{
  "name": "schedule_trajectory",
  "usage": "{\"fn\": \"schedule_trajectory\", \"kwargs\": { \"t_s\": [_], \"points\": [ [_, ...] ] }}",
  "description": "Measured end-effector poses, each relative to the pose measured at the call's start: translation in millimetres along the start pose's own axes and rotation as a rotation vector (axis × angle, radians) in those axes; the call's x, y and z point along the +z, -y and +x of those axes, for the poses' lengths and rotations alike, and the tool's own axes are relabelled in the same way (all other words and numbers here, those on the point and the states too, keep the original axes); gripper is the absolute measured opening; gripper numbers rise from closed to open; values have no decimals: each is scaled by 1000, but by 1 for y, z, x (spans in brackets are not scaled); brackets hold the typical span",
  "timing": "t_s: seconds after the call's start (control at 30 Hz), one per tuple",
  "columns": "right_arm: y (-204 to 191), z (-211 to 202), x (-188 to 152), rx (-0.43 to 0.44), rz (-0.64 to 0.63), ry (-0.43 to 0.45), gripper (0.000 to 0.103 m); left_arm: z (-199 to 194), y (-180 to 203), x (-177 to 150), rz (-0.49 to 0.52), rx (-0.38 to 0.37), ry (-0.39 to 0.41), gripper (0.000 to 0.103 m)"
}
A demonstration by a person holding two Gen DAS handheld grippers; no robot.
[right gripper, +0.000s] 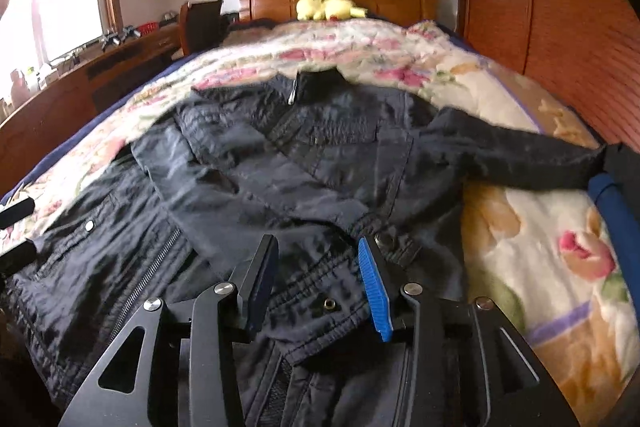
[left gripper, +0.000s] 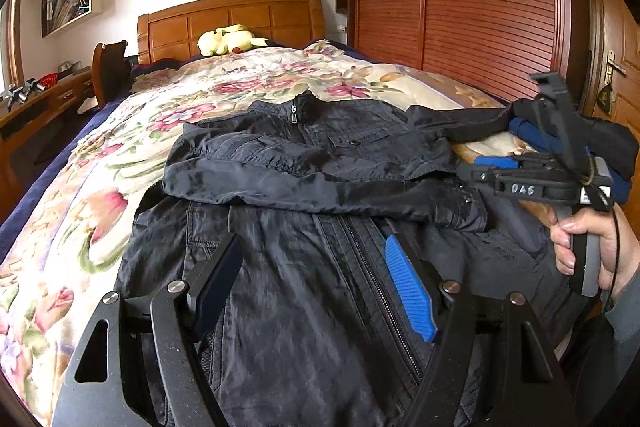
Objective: Fold large clothes
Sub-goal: 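Move the right gripper to the other sleeve and close on its cuff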
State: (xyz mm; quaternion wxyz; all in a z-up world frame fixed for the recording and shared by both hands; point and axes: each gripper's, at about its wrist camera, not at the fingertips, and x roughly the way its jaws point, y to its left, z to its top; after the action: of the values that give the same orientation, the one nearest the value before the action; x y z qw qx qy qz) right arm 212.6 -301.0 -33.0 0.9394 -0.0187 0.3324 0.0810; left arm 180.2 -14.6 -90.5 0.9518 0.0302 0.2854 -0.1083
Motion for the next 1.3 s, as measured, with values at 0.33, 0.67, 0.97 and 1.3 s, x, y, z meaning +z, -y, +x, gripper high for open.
{"fn": "schedule_trajectory", "kwargs": {
  "t_s": [0.33,0.67,0.97,1.3],
  "points": [
    [-7,44,-8,-1,-51,-152,43,0,1,2,6,9,7,75],
    [27,3,14,-63,-83,-73,57,-2,7,7,10,-10,19,75],
    [115,19,43,-237,-70,-107,66,7,15,19,-13,-27,35,75],
    [182,83,80,-288,58,-135,66,21,23,21,-7,-62,4,75]
  ]
}}
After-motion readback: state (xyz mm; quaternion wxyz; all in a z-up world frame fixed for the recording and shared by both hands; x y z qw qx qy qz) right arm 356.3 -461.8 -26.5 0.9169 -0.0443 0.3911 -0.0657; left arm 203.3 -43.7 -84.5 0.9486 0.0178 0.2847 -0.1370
